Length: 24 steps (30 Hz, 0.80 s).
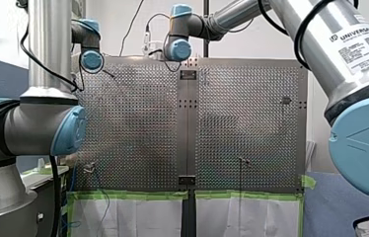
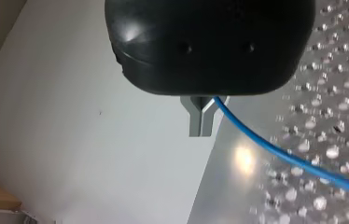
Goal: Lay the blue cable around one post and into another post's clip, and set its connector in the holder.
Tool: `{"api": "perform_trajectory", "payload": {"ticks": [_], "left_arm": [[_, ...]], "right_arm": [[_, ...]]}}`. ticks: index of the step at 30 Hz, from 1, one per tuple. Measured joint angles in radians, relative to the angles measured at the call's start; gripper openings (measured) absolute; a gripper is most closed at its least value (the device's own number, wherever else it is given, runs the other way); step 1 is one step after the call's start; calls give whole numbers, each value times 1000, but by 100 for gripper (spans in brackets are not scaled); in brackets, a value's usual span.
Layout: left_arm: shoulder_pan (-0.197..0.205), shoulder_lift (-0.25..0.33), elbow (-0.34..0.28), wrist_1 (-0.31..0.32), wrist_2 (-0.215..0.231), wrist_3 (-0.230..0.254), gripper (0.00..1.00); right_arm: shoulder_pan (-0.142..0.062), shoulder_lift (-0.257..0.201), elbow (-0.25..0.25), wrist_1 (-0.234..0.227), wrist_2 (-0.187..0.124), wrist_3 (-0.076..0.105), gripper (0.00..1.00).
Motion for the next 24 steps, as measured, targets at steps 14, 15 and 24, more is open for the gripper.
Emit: {"api": "perform_trajectory", "payload": {"ticks": [14, 15, 24], "left_arm": [[29, -54, 0, -1, 57, -11, 0], [29, -57, 0, -2, 57, -11, 0], [24, -90, -32, 24, 74, -21, 0]], "right_arm": [[-12, 11, -2, 9, 34, 4, 0], [-14, 12, -2, 10, 37, 4, 0], [-35, 22, -2, 29, 76, 4, 0]]}}
